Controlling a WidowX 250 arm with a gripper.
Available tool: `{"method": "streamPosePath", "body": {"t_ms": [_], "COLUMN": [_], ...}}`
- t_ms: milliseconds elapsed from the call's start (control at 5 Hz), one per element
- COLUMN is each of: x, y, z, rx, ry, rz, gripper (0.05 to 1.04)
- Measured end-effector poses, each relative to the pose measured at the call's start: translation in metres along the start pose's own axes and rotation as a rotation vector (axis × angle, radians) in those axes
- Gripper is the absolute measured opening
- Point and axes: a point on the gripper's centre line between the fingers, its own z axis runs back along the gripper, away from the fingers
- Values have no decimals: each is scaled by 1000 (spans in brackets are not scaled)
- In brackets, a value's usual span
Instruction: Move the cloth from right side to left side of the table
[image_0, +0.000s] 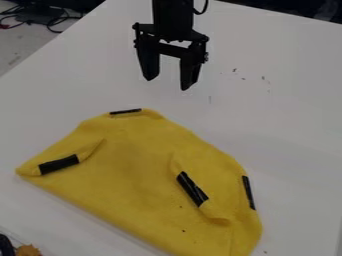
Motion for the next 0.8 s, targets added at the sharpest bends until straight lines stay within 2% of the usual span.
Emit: {"method": "streamPosePath", "body": {"t_ms": [200, 400, 600, 800], "x": [-2, -27, -54, -80], "y": [1, -3, -7, -4], "z": [-12, -28, -27, -37], "rx": [-4, -16, -36, -28], "ry": [32, 90, 51, 58], "rz": [14, 116, 228, 244], "gripper": [1000, 1000, 1000, 1000]}}
